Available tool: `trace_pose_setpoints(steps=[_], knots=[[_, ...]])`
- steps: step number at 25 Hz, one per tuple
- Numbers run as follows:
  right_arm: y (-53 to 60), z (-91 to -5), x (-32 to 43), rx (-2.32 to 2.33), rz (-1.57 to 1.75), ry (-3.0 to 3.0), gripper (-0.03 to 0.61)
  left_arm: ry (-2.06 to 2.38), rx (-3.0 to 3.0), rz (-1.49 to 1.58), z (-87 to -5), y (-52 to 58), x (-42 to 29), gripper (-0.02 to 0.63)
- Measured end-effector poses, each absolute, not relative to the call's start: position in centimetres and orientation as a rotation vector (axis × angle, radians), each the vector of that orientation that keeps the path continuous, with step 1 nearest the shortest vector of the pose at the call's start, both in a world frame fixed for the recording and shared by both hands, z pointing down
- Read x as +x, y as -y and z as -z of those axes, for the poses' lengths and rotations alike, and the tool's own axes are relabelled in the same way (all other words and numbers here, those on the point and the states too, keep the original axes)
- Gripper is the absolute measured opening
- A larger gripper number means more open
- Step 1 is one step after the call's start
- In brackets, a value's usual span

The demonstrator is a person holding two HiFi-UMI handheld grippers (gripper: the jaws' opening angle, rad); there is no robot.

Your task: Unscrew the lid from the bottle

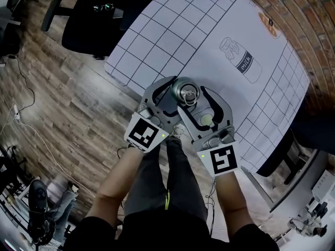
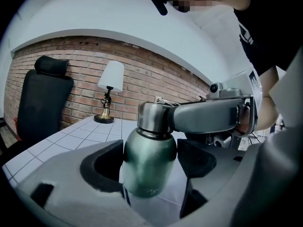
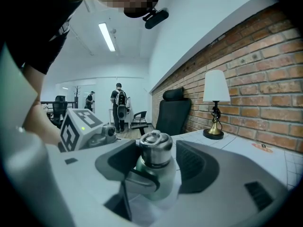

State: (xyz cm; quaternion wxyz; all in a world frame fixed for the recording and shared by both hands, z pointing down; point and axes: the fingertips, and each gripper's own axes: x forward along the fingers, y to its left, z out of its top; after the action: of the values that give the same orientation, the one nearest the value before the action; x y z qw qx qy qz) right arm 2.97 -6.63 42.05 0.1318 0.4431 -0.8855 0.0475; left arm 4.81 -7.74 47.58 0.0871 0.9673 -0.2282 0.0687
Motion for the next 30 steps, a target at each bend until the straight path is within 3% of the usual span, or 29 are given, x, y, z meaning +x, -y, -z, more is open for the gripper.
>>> trace_pose_setpoints(steps=[14,24,30], knots=[[8.3,-42.6,2.0,1.235,-0.094,2.611,0.260,0.724,2.842,-0.135,-47.2,8.1,4.8,0.339],[7.0,-43.3,2.0,0.575,-0.057,2.758,0.259,0.697,2.877,-0.152,-47.2,8.0,4.9,0.339],[7.1,-42.9,1.7,0.504,-0.058,2.797,0.259,0.694,2.893,-0.150,-47.0,8.0,4.9,0.339]])
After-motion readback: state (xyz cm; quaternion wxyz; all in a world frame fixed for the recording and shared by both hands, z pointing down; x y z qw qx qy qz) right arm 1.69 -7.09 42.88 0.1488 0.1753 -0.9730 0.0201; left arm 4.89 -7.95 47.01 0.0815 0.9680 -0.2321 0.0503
